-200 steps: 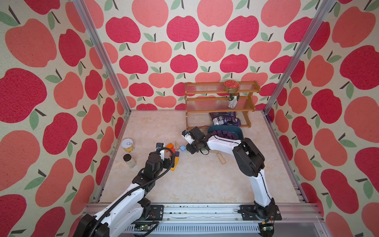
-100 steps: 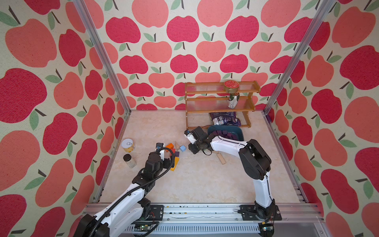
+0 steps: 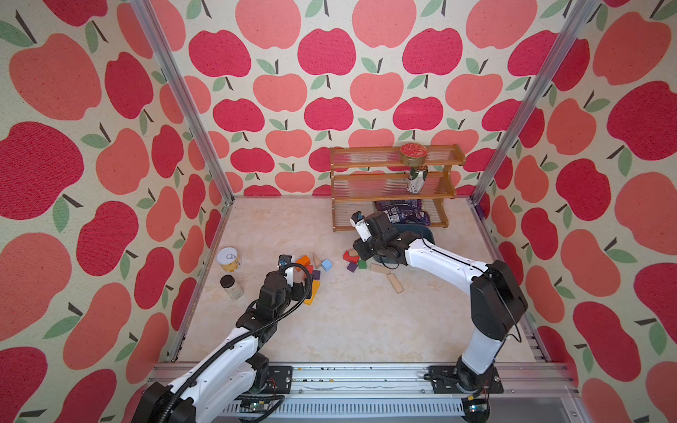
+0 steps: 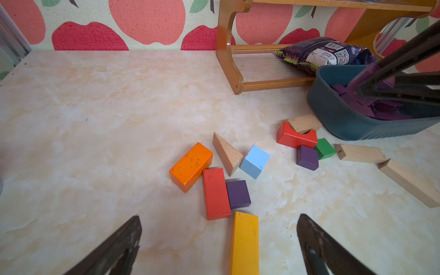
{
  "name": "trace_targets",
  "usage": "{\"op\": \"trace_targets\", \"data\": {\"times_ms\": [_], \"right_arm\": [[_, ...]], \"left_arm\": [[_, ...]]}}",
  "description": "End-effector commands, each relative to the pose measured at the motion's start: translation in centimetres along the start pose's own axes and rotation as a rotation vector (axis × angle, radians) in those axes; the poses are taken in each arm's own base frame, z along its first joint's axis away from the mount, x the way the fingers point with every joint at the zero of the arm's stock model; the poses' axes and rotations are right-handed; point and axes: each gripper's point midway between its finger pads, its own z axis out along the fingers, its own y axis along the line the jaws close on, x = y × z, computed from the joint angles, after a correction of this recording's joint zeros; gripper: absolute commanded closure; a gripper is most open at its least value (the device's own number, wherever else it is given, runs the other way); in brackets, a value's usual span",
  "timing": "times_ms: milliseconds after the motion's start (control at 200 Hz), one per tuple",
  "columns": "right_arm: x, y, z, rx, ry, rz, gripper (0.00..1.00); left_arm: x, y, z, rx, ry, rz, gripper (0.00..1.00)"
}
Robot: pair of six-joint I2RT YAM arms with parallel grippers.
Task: Pick purple bricks into the storage bin
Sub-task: Pick up the building block from the center of the board, then place the building block in the storage box.
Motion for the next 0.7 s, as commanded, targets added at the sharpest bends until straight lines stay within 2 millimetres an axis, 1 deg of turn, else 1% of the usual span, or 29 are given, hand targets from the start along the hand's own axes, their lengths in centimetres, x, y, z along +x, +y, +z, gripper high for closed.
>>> {"op": "trace_targets", "data": {"times_ms": [0, 65, 150, 270, 440, 530, 690], "right_arm": [[0.5, -2.2, -1.4, 0.064, -0.016, 0.050, 0.66], [0.5, -3.6, -2.2, 0.087, -0.041, 0.088, 0.66], [1.0, -5.1, -3.0, 0.102, -0.060, 0.135, 0.66], [1.7, -6.8, -3.8, 0.158, -0.054, 0.129, 0.65], [3.3, -9.4, -3.8, 0.170, -0.055, 0.239, 0.65], [4.4, -11.2, -3.8, 0.216, -0.036, 0.280, 0.65], [5.5, -13.3, -3.3, 0.226, 0.009, 0.350, 0.63]], "left_arm": [[-0.2, -0.1, 0.1, 0.010, -0.001, -0.020, 0.01], [-0.1, -0.1, 0.1, 0.010, 0.001, -0.022, 0.01], [-0.2, -0.2, 0.1, 0.012, -0.004, -0.024, 0.01], [0.0, -0.1, 0.1, 0.010, 0.000, -0.023, 0.01], [-0.2, 0.0, 0.1, 0.007, -0.002, -0.025, 0.01], [-0.2, 0.1, 0.0, 0.002, -0.003, -0.024, 0.01], [-0.1, 0.2, 0.0, -0.001, -0.002, -0.026, 0.01]]}}
